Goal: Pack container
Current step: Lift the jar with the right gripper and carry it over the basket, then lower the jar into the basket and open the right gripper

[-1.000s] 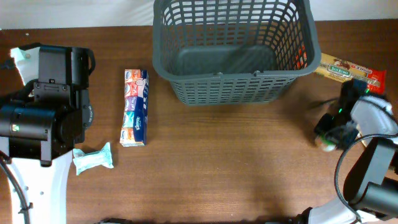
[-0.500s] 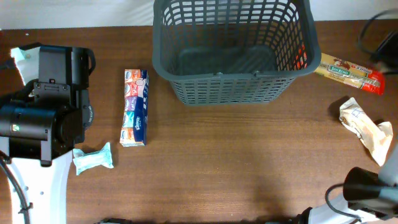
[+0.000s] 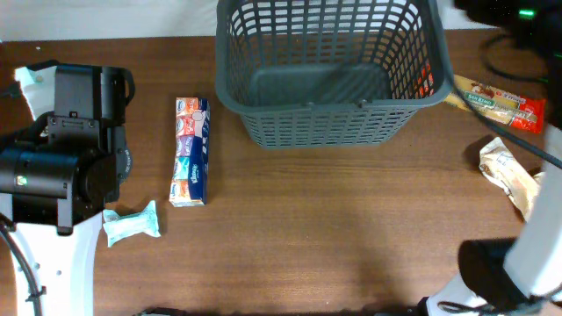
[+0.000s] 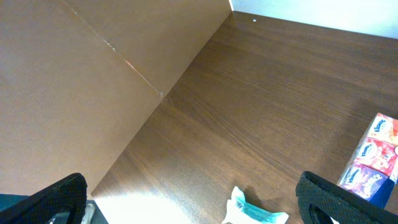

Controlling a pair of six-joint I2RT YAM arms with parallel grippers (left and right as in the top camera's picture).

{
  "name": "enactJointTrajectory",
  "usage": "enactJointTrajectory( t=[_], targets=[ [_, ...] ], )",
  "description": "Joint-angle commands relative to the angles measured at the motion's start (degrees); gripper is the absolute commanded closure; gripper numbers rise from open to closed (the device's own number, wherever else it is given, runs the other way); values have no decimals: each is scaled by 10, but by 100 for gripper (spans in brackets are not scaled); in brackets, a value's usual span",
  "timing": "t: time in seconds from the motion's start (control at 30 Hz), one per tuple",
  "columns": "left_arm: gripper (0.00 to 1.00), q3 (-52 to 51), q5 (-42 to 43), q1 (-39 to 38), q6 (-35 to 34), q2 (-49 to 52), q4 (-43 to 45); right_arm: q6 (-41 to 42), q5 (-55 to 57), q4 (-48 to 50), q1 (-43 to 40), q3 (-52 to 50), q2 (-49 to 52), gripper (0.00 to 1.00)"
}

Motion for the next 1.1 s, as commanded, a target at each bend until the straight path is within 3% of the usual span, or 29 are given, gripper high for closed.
enactJointTrajectory(
  t=[0.0, 0.37, 0.6, 1.07],
  targets=[
    [0, 0, -4, 2, 5, 1, 0, -25, -8, 5, 49, 5, 69, 96],
    [0, 0, -4, 2, 5, 1, 0, -33, 36, -45, 74, 4, 257, 96],
    [0, 0, -4, 2, 5, 1, 0, -38, 114, -102, 74, 2, 312, 96],
    [0, 0, -4, 2, 5, 1, 0, -59, 125, -164, 73, -14, 395, 96]
  ],
)
